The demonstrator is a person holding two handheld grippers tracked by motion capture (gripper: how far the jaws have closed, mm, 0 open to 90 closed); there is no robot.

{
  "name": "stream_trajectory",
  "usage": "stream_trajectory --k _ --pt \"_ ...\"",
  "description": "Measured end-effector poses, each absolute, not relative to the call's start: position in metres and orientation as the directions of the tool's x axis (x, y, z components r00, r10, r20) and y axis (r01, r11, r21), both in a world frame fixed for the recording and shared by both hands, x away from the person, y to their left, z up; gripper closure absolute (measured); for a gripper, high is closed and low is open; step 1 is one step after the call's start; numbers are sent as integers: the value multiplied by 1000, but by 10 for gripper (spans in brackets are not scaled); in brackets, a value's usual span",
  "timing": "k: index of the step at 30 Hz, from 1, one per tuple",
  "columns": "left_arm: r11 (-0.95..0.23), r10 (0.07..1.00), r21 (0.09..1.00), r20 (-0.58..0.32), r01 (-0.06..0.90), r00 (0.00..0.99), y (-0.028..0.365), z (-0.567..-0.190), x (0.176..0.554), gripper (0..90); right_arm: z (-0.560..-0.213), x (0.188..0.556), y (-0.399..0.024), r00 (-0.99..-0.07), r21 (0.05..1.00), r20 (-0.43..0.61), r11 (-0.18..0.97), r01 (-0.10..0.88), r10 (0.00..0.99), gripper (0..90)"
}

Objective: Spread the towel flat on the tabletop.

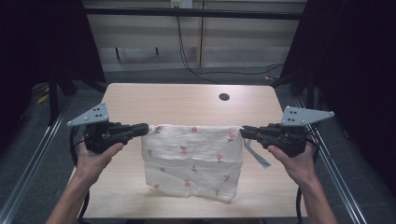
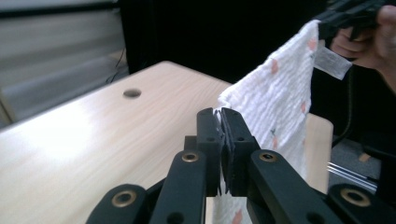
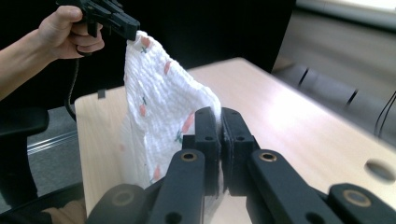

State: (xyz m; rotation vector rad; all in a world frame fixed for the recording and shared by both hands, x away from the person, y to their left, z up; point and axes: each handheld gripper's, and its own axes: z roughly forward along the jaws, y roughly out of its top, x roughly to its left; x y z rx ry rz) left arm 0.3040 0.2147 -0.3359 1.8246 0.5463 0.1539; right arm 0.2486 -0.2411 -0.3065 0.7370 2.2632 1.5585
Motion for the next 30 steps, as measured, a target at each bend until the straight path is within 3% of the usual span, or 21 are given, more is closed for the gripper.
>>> stream_trajectory --k 7,30 --pt "-249 454 905 -206 346 867 202 -371 320 872 -357 271 -258 -785 899 150 248 362 601 869" --pt "-282 526 864 -224 417 821 209 -409 341 871 -400 318 -246 -743 876 166 249 413 649 869"
